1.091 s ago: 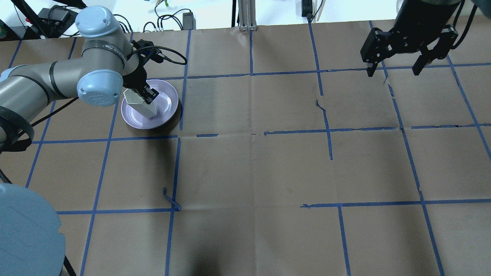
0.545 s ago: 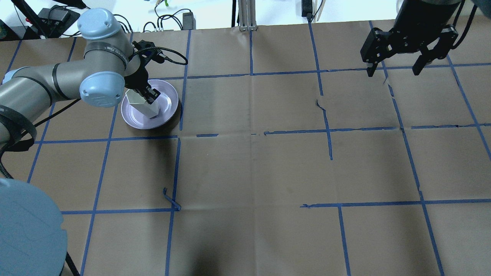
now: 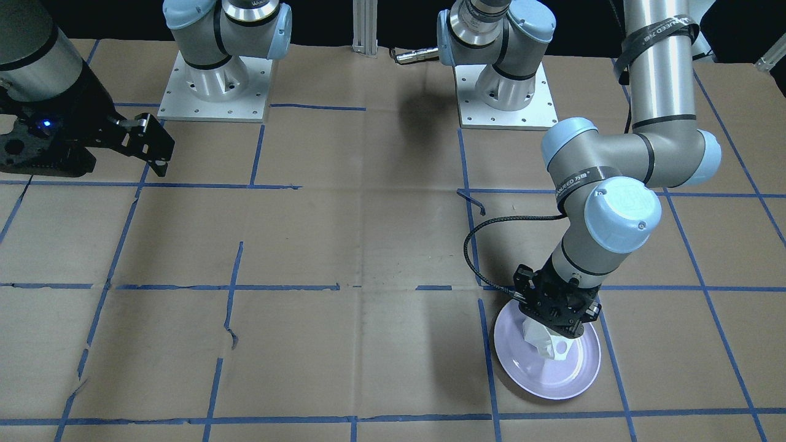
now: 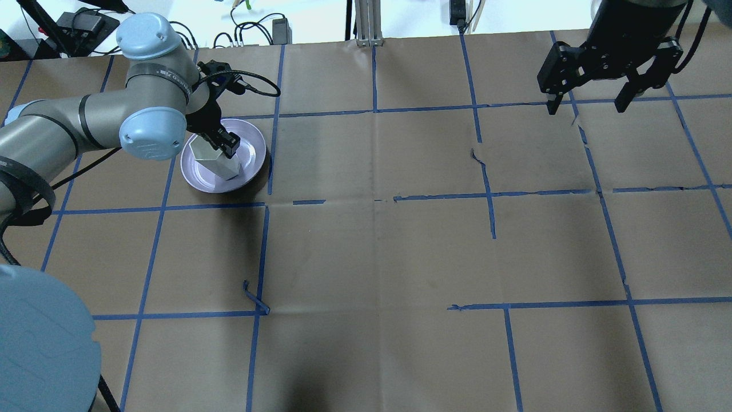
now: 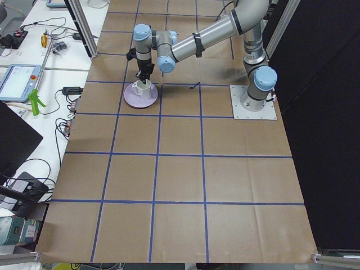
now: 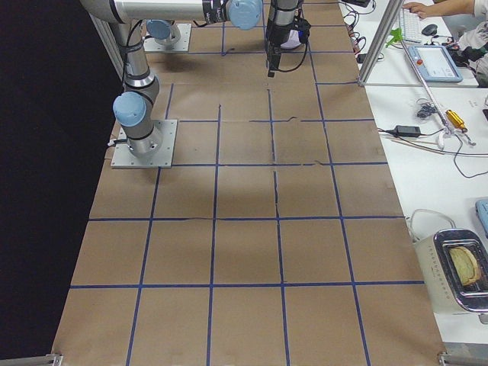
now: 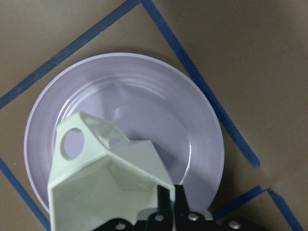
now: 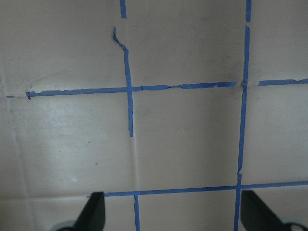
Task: Flip cup and place on plate
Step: 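Rotate the mug upright and lower it onto the plate, then open the left gripper to release the mug on the plate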
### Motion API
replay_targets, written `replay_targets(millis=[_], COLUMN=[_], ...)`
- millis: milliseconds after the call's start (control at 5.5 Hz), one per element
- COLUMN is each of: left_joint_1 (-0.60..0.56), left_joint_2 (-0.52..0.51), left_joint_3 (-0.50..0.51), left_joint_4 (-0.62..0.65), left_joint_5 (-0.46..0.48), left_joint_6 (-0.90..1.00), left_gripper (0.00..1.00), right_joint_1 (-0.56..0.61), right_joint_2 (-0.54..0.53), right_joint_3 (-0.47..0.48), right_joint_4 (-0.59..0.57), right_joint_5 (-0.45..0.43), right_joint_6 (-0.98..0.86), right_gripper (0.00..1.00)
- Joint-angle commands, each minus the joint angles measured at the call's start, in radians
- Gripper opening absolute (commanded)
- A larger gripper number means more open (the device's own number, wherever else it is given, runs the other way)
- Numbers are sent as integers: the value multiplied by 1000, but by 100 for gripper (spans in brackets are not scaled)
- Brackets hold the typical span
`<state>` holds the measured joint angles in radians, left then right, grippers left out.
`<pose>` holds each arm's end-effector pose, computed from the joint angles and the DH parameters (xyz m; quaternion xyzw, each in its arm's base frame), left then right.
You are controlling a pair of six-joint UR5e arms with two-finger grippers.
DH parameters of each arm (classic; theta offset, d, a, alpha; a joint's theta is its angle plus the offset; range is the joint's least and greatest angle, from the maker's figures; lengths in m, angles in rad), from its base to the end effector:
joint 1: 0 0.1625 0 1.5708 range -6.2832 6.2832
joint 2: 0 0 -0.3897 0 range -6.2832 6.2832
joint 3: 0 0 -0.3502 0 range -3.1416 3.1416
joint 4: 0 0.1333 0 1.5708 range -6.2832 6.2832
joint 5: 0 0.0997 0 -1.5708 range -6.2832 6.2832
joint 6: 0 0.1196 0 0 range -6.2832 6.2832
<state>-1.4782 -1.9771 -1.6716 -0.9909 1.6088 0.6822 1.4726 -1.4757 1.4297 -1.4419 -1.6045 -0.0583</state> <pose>-0.0757 -0.5777 0.2385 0.2896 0.9563 -0.0265 0.0313 0.0820 -0.4867 0.4392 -0.0192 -0.9988 -0.0426 0.0135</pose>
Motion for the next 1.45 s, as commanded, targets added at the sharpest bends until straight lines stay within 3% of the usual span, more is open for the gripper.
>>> replay_targets(millis=[0, 182, 364, 727, 909, 1273], left_joint_1=[-10, -20, -49, -69, -71, -70], left_joint_2=[67, 125, 192, 317, 378, 388], left_joint_3=[23, 58, 108, 162, 162, 165], left_joint_4=[-73, -209, -374, -608, -670, -628], left_joint_5=[0, -12, -94, -109, -45, -41], left_joint_6=[-95, -251, -392, -454, -455, -553], left_gripper=[88, 89, 93, 98, 98, 98], right_joint_1=[0, 0, 0, 0, 0, 0], right_joint_2=[0, 0, 0, 0, 0, 0], right_joint_3=[0, 0, 0, 0, 0, 0], right_joint_4=[0, 0, 0, 0, 0, 0], right_joint_5=[0, 0, 0, 0, 0, 0], right_joint_6=[0, 0, 0, 0, 0, 0], right_gripper=[100, 100, 100, 100, 100, 100])
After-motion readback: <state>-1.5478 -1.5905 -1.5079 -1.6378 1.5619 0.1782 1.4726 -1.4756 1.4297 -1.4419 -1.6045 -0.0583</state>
